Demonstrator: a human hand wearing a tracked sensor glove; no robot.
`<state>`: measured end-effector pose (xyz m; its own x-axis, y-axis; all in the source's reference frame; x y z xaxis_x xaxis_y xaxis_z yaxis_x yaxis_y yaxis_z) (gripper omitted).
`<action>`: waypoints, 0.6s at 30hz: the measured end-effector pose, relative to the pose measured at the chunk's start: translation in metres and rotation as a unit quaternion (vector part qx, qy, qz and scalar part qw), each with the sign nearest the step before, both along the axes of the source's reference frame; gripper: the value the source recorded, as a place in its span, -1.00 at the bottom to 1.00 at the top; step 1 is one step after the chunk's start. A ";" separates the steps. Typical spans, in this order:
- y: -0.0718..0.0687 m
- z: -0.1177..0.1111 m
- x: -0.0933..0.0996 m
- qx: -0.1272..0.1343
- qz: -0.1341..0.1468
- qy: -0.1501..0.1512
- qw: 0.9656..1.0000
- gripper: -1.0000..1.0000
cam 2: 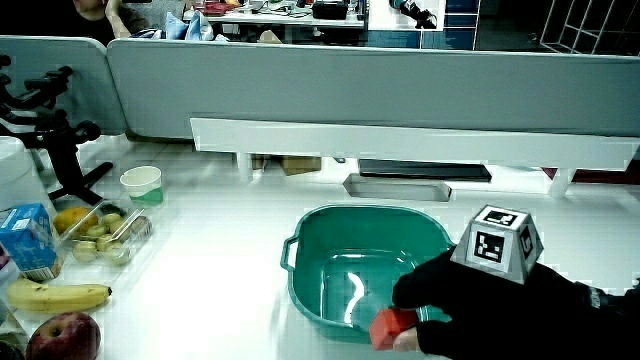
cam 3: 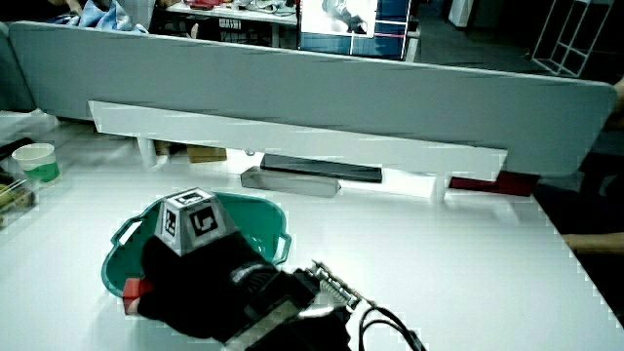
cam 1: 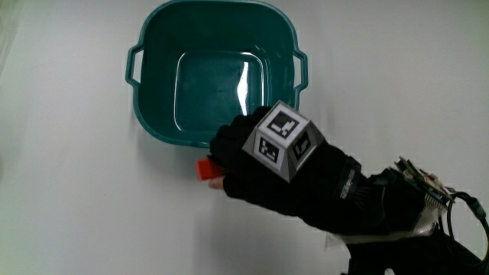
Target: Place red block
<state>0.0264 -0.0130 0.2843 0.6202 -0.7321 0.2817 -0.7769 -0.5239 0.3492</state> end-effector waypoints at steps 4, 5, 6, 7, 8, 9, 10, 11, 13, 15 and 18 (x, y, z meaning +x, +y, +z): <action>0.015 0.006 -0.002 -0.006 -0.019 0.007 1.000 0.00; 0.018 0.005 -0.003 -0.016 -0.023 0.004 1.000 0.00; 0.020 0.008 -0.003 -0.014 -0.029 0.008 0.999 0.00; 0.022 0.010 -0.003 -0.017 -0.031 0.004 0.999 0.00; 0.024 0.015 -0.001 -0.027 -0.029 0.006 0.999 0.00; 0.026 0.015 -0.001 -0.036 -0.033 0.000 0.999 0.00; 0.028 0.019 -0.001 -0.039 -0.031 0.002 0.999 0.00; 0.030 0.017 -0.002 -0.032 -0.036 0.005 0.999 0.00; 0.035 0.027 -0.002 -0.039 -0.034 0.012 0.999 0.00; 0.041 0.037 -0.005 -0.047 -0.042 0.022 0.998 0.00; 0.049 0.049 -0.010 -0.059 -0.057 0.034 0.996 0.00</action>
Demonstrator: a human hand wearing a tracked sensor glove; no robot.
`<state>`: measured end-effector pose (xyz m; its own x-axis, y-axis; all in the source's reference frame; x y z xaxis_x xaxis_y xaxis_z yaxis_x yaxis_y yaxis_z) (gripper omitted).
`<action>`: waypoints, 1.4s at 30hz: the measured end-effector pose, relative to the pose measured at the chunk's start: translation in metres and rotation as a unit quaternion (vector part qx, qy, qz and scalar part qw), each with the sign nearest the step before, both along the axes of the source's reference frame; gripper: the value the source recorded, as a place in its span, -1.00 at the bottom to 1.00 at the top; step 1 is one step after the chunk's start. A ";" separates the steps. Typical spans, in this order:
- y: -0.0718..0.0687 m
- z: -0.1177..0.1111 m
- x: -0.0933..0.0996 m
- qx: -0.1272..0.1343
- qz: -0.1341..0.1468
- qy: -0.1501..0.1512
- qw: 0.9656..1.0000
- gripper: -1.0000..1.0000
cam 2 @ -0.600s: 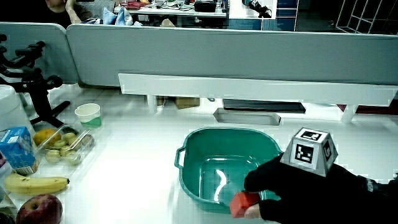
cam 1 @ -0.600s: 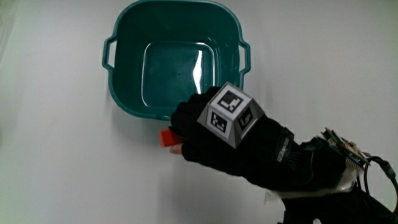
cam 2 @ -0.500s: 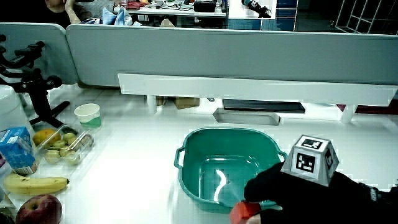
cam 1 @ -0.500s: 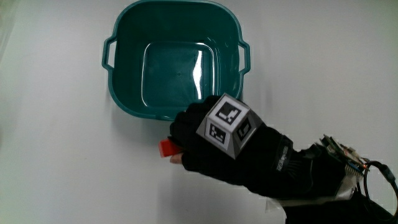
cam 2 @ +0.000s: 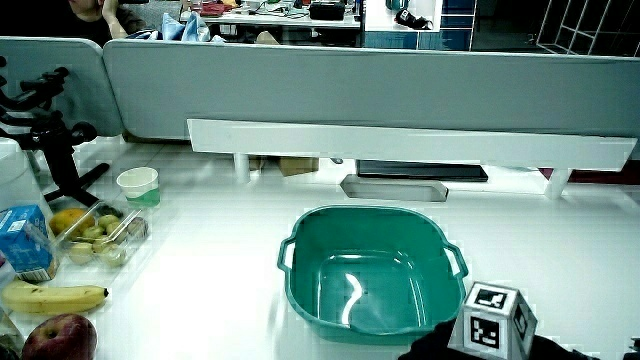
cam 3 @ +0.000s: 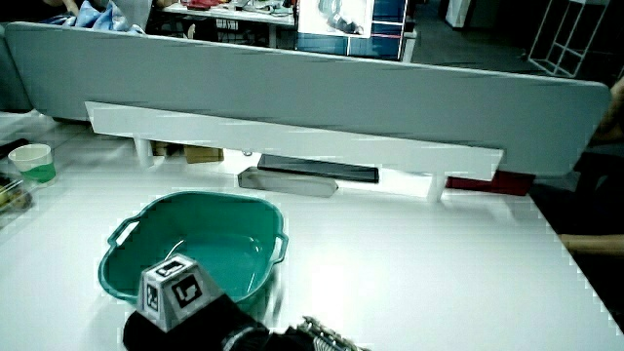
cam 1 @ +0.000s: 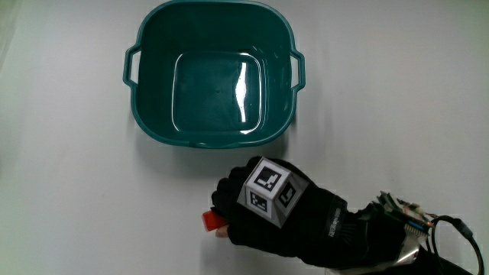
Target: Place red block
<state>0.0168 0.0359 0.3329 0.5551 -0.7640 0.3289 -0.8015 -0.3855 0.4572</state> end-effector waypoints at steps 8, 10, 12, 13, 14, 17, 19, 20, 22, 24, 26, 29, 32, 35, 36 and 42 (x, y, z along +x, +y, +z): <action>0.012 0.022 -0.008 -0.001 -0.019 0.035 0.999 0.00; 0.014 0.026 -0.009 -0.003 -0.022 0.042 0.999 0.00; 0.015 0.032 -0.009 -0.004 -0.018 0.047 0.999 0.00; 0.015 0.033 -0.009 -0.002 -0.023 0.053 0.998 0.00; 0.016 0.034 -0.010 -0.001 -0.025 0.055 0.998 0.00; 0.016 0.037 -0.010 -0.003 -0.024 0.060 0.998 0.00; 0.016 0.039 -0.010 -0.006 -0.024 0.065 0.998 0.00; 0.016 0.039 -0.010 -0.004 -0.024 0.067 0.997 0.00; 0.016 0.042 -0.011 -0.008 -0.024 0.071 0.997 0.00; 0.016 0.044 -0.011 -0.012 -0.028 0.073 0.997 0.00; 0.016 0.046 -0.011 -0.018 -0.025 0.071 0.997 0.00; 0.017 0.050 -0.010 -0.021 -0.028 0.077 0.996 -0.10; 0.017 0.050 -0.009 -0.022 -0.024 0.074 0.997 -0.25; 0.017 0.051 -0.009 -0.032 -0.020 0.072 0.997 -0.40; 0.018 0.054 -0.008 -0.034 -0.021 0.076 0.996 -0.45; 0.017 0.057 -0.005 -0.046 -0.017 0.073 0.996 -0.75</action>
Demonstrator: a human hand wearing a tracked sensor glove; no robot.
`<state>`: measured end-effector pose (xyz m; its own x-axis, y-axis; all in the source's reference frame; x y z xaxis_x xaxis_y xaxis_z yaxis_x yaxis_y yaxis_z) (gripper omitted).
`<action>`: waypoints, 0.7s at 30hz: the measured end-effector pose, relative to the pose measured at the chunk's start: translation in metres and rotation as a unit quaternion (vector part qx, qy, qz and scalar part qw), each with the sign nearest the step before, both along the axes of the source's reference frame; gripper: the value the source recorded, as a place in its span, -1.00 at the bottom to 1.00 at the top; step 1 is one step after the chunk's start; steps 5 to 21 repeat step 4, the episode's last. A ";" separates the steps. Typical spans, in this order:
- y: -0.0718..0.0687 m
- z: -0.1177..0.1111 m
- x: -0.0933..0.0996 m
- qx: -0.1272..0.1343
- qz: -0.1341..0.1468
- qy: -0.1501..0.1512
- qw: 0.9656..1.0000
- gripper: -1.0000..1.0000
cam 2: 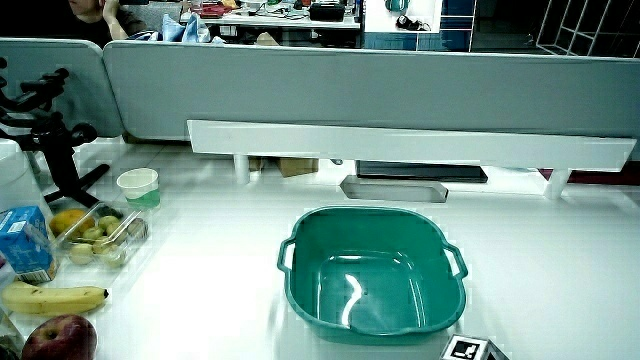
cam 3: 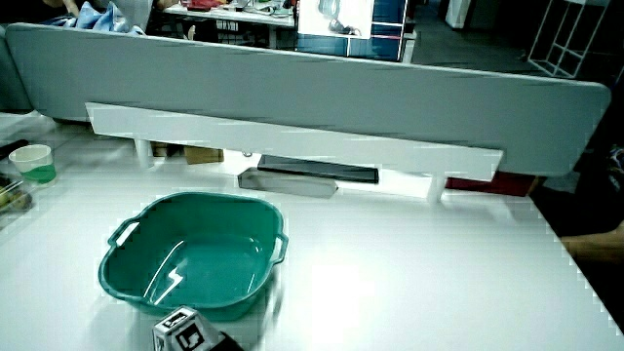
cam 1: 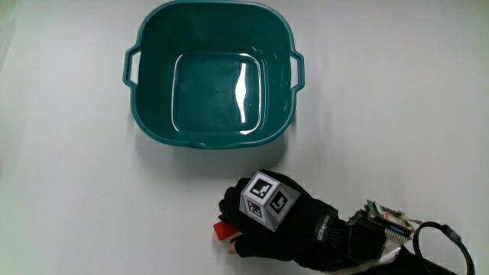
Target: Place red block
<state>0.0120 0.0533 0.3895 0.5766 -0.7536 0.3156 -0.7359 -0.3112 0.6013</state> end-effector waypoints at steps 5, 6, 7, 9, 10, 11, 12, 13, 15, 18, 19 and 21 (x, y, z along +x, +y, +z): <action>-0.001 0.002 0.010 0.007 0.014 -0.002 1.000 -0.95; -0.001 0.002 0.010 0.007 0.014 -0.002 1.000 -0.95; -0.001 0.002 0.010 0.007 0.014 -0.002 1.000 -0.95; -0.001 0.002 0.010 0.007 0.014 -0.002 1.000 -0.95; -0.001 0.002 0.010 0.007 0.014 -0.002 1.000 -0.95; -0.001 0.002 0.010 0.007 0.014 -0.002 1.000 -0.95; -0.001 0.002 0.010 0.007 0.014 -0.002 1.000 -0.95; -0.001 0.002 0.010 0.007 0.014 -0.002 1.000 -0.95; -0.001 0.002 0.010 0.007 0.014 -0.002 1.000 -0.95; -0.001 0.002 0.010 0.007 0.014 -0.002 1.000 -0.95; -0.001 0.002 0.010 0.007 0.014 -0.002 1.000 -0.95; -0.001 0.002 0.010 0.007 0.014 -0.002 1.000 -0.95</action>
